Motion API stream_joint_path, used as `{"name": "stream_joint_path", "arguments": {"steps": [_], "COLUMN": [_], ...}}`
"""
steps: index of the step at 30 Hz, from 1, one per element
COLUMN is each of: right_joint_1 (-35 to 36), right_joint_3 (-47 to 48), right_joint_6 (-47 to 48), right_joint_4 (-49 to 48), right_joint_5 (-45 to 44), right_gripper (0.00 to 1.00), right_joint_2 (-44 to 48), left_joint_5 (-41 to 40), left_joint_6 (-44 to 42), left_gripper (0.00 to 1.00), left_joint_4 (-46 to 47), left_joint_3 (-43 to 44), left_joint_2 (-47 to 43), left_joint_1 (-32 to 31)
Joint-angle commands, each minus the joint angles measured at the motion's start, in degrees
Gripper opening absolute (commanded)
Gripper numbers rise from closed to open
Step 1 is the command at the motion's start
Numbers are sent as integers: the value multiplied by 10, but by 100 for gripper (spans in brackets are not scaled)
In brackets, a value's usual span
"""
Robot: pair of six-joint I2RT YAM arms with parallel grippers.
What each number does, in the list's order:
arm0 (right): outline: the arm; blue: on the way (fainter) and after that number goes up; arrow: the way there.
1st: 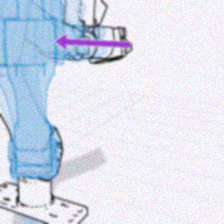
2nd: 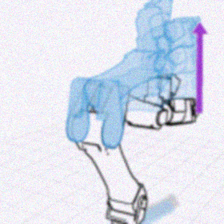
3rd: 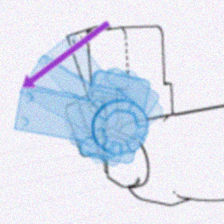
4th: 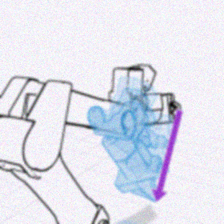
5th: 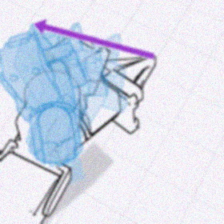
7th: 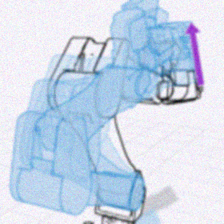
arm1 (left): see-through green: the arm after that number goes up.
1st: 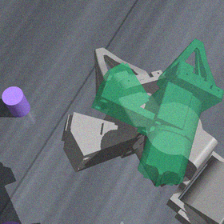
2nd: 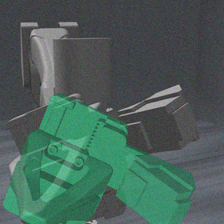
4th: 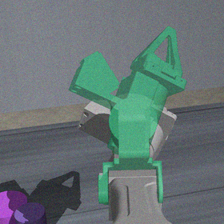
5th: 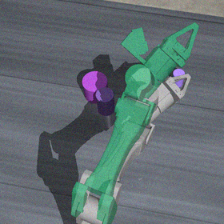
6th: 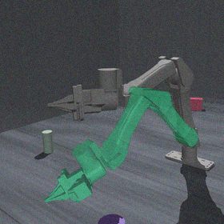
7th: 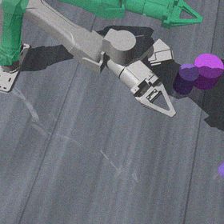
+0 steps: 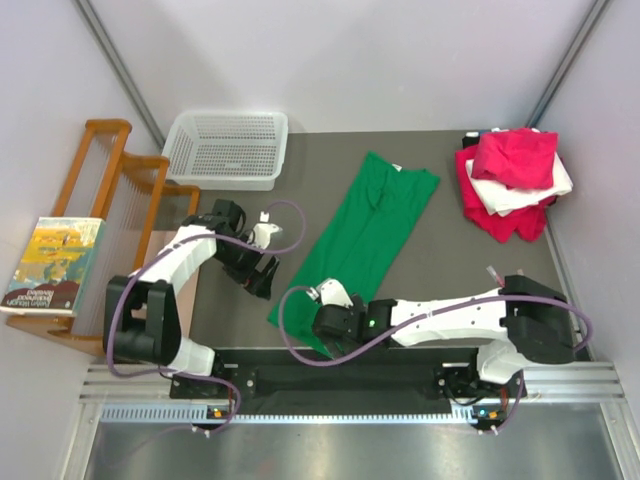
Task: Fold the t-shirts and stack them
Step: Fold the tshirt
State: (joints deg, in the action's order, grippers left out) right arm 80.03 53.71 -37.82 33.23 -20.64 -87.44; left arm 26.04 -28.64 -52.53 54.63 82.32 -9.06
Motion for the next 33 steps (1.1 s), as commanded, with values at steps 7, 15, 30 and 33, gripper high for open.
{"name": "stream_joint_path", "arguments": {"steps": [7, 15, 30, 33], "right_joint_1": [68, 69, 68, 69], "right_joint_3": [81, 70, 52, 53], "right_joint_6": [30, 23, 25, 28], "right_joint_4": [-11, -9, -13, -14], "right_joint_5": [-46, -44, -31, -25], "right_gripper": [68, 68, 66, 65], "right_joint_2": [-91, -90, -91, -97], "left_joint_5": [21, -26, -86, -85], "left_joint_6": [11, 10, -5, 6], "left_gripper": [94, 82, 75, 75], "left_joint_4": [17, 1, 22, 23], "left_joint_3": [19, 9, -32, -39], "left_joint_2": [34, 51, 97, 86], "left_joint_1": [-60, -123, -164, -182]}}
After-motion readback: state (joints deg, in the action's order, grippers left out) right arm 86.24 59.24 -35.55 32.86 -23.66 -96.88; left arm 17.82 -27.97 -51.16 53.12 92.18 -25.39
